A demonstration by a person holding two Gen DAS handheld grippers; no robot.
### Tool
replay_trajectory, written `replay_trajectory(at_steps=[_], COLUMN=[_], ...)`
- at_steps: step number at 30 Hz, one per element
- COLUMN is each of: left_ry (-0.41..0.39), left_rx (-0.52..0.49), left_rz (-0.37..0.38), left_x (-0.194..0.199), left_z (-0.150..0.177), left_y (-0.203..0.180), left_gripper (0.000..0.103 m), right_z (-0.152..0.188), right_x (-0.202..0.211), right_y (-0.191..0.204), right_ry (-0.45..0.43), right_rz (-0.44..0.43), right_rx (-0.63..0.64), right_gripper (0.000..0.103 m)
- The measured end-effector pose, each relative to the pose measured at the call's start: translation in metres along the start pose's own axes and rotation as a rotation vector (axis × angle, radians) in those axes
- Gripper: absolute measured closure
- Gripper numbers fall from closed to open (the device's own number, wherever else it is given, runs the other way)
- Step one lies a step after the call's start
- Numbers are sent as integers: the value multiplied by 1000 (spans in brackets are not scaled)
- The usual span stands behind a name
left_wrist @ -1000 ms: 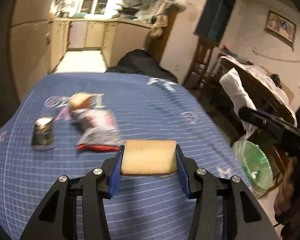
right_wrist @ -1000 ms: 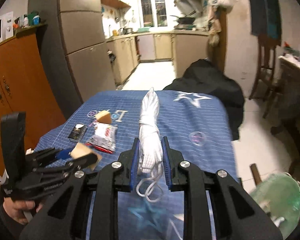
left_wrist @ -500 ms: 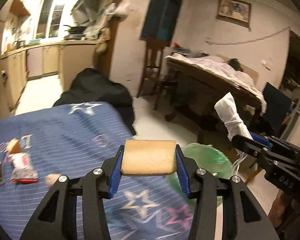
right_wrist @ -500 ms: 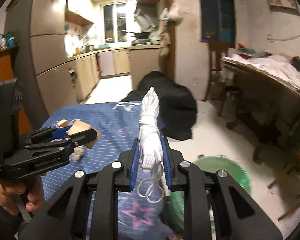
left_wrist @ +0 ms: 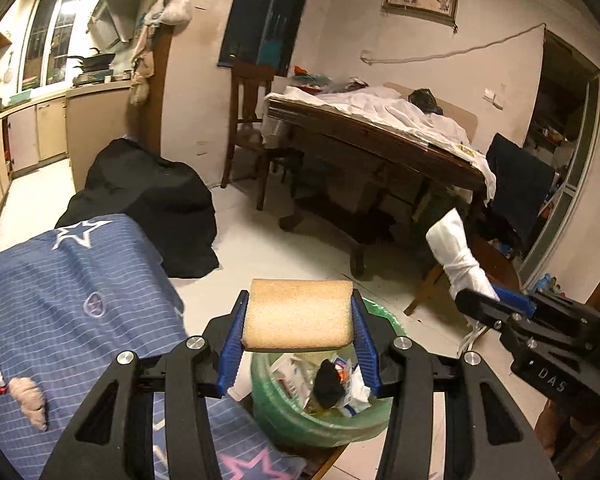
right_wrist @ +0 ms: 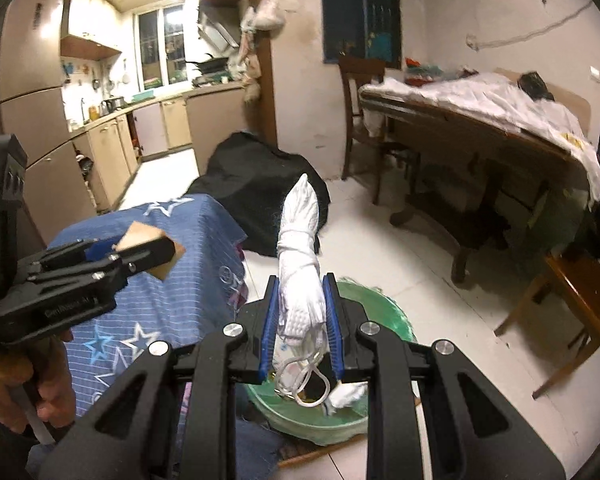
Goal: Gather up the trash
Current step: 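Carry the sponge and white mask over the green bin and open both tools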
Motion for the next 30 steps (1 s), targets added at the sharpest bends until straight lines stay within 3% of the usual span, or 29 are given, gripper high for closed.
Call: replay_trajectory(at_steps=[7, 17, 30], left_ry=[65, 149, 165], left_rx=[-19, -44, -48], left_rz=[-1, -1, -17], left_x=[-46, -103, -135], left_z=[-12, 1, 6], left_y=[-16, -16, -8], left_gripper=[54, 54, 54], right_z=[0, 1, 9], right_x=[-29, -61, -75], right_y=[-39, -57, -70], right_ry=[104, 222, 273], right_rz=[-9, -28, -39], right_rx=[-67, -116, -118], right_gripper=[83, 83, 83])
Point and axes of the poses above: each gripper's, at about its wrist camera, not at the fingertips, and x roughly against the way its jaws point, y to its left, z to its underside, the point moved 4 cm from there along -x, roughly the way its jaws point, and after that the axes turned 9 degrees about y, right-handed, at the moved point
